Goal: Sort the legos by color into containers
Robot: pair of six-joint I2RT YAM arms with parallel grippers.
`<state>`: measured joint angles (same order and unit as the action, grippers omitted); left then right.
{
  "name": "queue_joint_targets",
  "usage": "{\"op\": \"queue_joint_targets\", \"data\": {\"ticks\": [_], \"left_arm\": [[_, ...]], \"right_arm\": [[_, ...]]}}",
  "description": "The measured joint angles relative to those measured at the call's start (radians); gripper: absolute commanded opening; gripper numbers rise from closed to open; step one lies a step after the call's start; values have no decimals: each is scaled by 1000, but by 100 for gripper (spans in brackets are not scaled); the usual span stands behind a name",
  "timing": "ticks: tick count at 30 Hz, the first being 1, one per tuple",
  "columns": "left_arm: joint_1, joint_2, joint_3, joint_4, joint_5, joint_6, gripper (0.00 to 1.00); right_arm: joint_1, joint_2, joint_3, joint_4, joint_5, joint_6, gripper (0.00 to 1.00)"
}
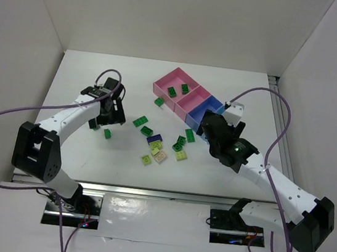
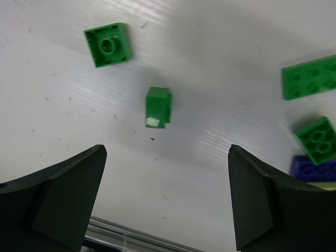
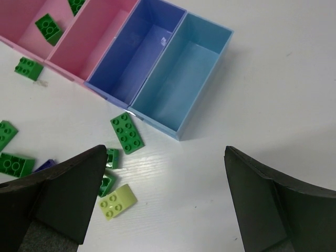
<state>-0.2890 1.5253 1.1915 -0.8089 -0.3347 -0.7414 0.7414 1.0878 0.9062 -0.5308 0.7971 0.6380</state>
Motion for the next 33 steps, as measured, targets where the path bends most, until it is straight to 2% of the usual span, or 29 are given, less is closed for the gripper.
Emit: {"op": "queue_joint_targets", "data": {"ticks": [4,8,11,15,18,23,25,29,33], "left_arm": [[71,0,-76,19,28,2,87],[94,25,-97,57,53,2,82],[111,81,-105,94,73,1,70],[132,142,-116,126,98,0,70],[137,161,-117,138,103,-8,65],[146,209,-116,159,130,-29,49],[146,210,-112,161,142,-24,46],[122,210,-54,140,161,-19,43],[67,211,108,116,190,-19,40]], "right_arm": [[0,0,-11,6,-27,-3,100],[0,2,-46,7,-50,-4,100],[0,17,-51,8,-60,-5,94],[0,27,-52,10,-79,-10,93],[0,31,-52,14,-80,-12,93],[0,69,-52,18,-80,-27,93],[0,84,-52,19,-80,-31,93],[0,89,-51,21,-79,-34,93],[0,89,-51,22,-74,-33,93]]}}
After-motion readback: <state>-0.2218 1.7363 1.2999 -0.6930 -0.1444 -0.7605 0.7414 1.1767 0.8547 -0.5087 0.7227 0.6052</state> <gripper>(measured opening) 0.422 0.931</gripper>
